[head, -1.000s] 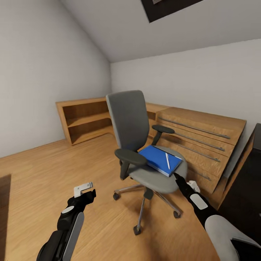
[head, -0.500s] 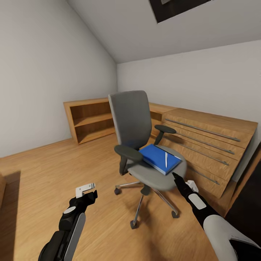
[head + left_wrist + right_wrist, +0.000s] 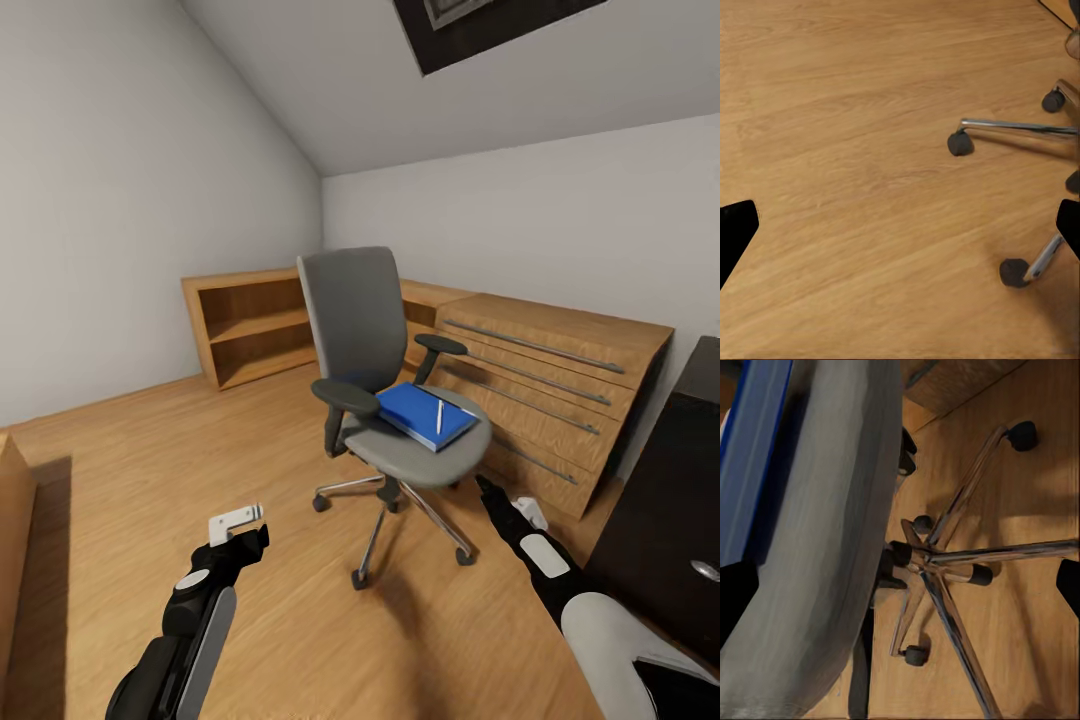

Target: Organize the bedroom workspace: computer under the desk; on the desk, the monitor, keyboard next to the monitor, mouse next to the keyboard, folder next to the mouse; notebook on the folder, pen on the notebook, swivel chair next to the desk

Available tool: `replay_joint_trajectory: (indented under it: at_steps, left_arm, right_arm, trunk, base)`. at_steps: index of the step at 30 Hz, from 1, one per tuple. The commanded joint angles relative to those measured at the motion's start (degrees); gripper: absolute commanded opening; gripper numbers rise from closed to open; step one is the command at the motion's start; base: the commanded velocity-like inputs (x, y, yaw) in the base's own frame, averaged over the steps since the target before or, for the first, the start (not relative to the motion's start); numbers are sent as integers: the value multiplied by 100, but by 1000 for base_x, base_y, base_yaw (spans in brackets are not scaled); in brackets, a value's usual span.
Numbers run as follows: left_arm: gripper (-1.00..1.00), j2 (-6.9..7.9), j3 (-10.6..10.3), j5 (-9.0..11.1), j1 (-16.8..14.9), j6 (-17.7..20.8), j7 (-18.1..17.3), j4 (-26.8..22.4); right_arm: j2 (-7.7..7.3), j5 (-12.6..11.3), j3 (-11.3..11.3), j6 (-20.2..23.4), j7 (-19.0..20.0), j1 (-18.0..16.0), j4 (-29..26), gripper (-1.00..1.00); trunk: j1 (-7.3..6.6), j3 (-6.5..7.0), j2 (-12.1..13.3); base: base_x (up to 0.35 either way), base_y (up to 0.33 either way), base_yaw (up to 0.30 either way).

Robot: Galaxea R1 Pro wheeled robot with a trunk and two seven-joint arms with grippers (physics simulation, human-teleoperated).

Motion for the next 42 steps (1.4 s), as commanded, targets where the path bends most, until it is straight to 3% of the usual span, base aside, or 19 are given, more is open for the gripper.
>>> replay_joint_trajectory:
  at_steps: [1,18,24,28,34,37,40,41,42]
  left_arm:
    - [100,1,-8,60,-3,16,54,-6]
    - [100,1,-8,60,-3,8,54,54]
    - [100,1,-14,60,-3,7,54,60]
    - [100,1,-35,60,-3,7,54,61]
    - [100,1,-141,60,-3,4,60,243]
    - [100,-2,-217,60,-3,-2,81,869]
    - [100,-10,-239,57,-3,-28,81,1306]
    - [100,-14,-253,58,-3,-52,79,1623]
    - [100,-15,-252,58,-3,-54,77,1662]
  right_arm:
    - [2,-43,-32,37,30,-3,1,100]
    - [1,-15,-29,32,26,-3,4,100]
    - [11,140,1,2,-10,-3,9,100]
    - [16,383,25,-56,-66,-3,10,100]
    - [91,1090,61,-352,-483,-3,64,100]
    - [314,1762,64,-894,-911,-3,153,100]
    - [452,2245,61,-1281,-1108,-3,326,100]
    - [601,2966,82,-1779,-1367,-3,869,100]
    - [638,3125,84,-1897,-1428,-3,1001,100]
  trunk:
    - [-5,-5,-3]
    - [-5,-5,-3]
    - [-5,-5,-3]
    - [-5,-5,-3]
    - [-137,102,238]
    - [-202,156,358]
    - [-268,210,479]
    - [-290,228,519]
    - [-312,246,559]
  base:
    - [-329,-75,0]
    - [-329,-75,0]
    - [-147,-30,0]
    - [-37,-8,0]
    - [-10,-2,0]
    - [-2,0,0]
    - [0,0,0]
    - [0,0,0]
    - [0,0,0]
